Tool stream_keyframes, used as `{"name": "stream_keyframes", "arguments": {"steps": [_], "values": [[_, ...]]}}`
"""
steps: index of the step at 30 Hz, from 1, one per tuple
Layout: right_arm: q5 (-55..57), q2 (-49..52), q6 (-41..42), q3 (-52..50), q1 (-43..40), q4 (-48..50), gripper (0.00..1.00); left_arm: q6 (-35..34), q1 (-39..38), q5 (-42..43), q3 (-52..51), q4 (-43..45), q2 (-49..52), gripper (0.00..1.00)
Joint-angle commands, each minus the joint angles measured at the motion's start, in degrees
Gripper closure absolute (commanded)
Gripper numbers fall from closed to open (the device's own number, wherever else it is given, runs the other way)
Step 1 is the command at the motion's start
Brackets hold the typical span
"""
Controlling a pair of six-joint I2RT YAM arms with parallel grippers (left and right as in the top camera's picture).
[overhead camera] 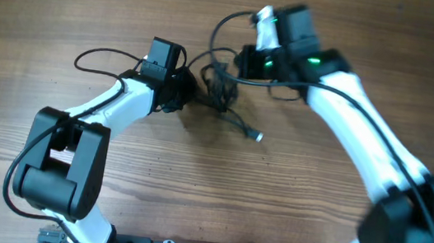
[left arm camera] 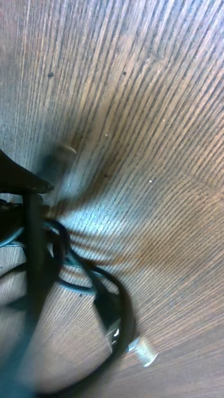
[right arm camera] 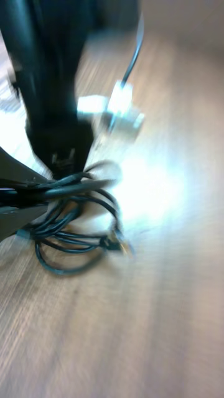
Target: Untangle cables
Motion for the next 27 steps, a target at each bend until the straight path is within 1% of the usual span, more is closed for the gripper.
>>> {"name": "stream_keyframes", "arguments": {"steps": [1,4,6,7,10,12,14,16,17,18,19,21,22,23,24,27], "values": [[0.09,-9.57,0.87,2.19,-1.03,-0.31,0.96,0.37,0.17,-1.03,-0.04,-0.35,0.74,0.96],[3.02,-12.41,0.85,2.19,-1.88,-0.42,0.96,0.37,0.17,-1.05,-0.04,-0.72,0.74,0.96],[11.13,-12.70,0.76,2.19,-2.23,-1.18,0.96,0.50,0.17,-1.33,-0.04,-1.16,0.74,0.96],[12.15,-12.68,0.79,2.19,-2.29,-1.55,0.96,1.03,0.17,-1.42,-0.04,-1.20,0.74,0.96],[9.57,-13.42,-2.84,2.21,-2.43,-1.31,0.96,5.29,0.26,-1.40,0.02,-0.90,0.70,0.96],[8.63,-15.78,-4.79,2.21,-2.43,-0.55,0.96,10.01,0.85,-0.50,0.22,0.35,-0.48,0.96],[8.66,-18.86,-5.22,2.21,-2.45,-0.42,0.96,14.60,1.73,1.73,1.38,0.68,-3.61,0.96],[8.46,-22.62,-5.33,2.21,-2.78,0.07,0.96,17.64,2.01,2.03,2.64,0.70,-9.07,0.95],[7.93,-24.48,-6.16,2.21,-2.86,0.52,0.96,17.92,2.01,2.05,2.93,0.96,-11.23,0.90],[7.56,-26.71,-7.17,2.21,-2.86,1.09,0.96,17.90,1.99,2.10,3.08,1.79,-14.56,0.80],[7.61,-28.37,-8.11,2.21,-2.86,1.42,0.96,17.86,1.95,2.12,3.08,2.40,-17.84,0.62],[9.46,-31.28,-8.55,2.21,-3.15,1.75,0.96,17.86,1.95,2.08,3.08,2.58,-22.08,0.37],[11.63,-32.39,-8.55,2.19,-3.45,1.68,0.96,17.86,1.95,2.10,3.08,2.51,-23.96,0.29],[13.60,-33.03,-8.52,2.19,-3.74,1.51,0.96,17.86,1.95,2.10,3.08,2.32,-24.76,0.24],[16.00,-33.42,-8.52,2.19,-4.07,1.03,0.96,17.70,1.95,2.08,3.08,1.86,-25.31,0.21],[18.18,-32.68,-7.89,2.08,-4.26,-1.01,0.96,17.44,1.95,2.08,2.97,0.28,-25.03,0.20]]}}
